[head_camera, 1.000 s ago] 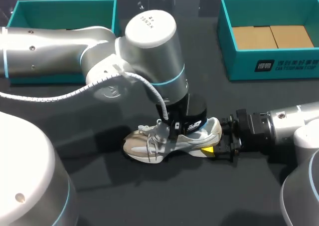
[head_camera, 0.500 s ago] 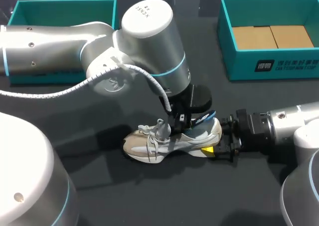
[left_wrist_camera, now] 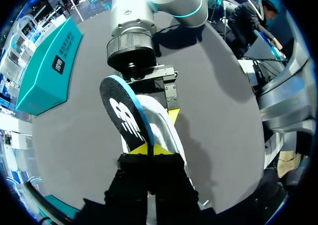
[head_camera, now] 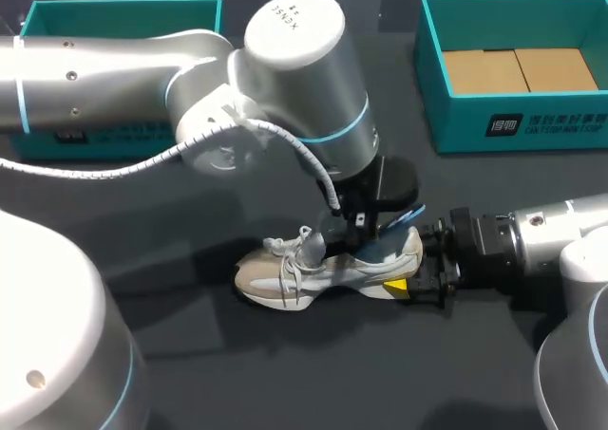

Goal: Take the shoe out of the shoebox, open the shoe tongue, remove and reinsert the insole, then place the shoe into the shoebox

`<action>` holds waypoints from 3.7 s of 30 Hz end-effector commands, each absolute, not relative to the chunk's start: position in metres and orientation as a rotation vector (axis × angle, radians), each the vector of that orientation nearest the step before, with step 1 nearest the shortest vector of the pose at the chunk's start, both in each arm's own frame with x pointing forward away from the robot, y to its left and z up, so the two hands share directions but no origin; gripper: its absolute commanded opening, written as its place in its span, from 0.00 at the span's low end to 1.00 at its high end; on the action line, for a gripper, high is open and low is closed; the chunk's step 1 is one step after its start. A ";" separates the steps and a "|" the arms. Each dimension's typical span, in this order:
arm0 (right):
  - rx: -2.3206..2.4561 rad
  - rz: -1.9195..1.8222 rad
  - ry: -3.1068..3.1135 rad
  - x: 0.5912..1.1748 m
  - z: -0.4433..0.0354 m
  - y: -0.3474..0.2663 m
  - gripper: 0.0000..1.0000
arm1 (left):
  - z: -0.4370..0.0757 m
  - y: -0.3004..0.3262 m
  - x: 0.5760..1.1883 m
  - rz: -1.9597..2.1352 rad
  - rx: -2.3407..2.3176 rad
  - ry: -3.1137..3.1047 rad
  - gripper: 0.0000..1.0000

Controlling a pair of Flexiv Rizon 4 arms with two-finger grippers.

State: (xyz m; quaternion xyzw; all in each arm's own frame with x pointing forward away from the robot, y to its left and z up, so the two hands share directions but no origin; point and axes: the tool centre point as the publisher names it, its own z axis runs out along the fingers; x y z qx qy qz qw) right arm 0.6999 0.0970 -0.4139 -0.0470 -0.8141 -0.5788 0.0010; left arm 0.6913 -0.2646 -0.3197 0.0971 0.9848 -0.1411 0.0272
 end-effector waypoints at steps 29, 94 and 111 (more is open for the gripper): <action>-0.150 -1.810 -2.560 0.702 -0.417 0.101 0.00 | -0.318 -0.271 0.681 -0.565 0.000 2.767 0.63; -0.150 -1.810 -2.560 0.702 -0.417 0.101 0.00 | -0.337 -0.278 0.685 -0.885 -0.286 2.497 0.42; -0.150 -1.810 -2.560 0.702 -0.417 0.101 0.00 | -0.332 -0.275 0.697 -0.919 -0.346 2.511 0.00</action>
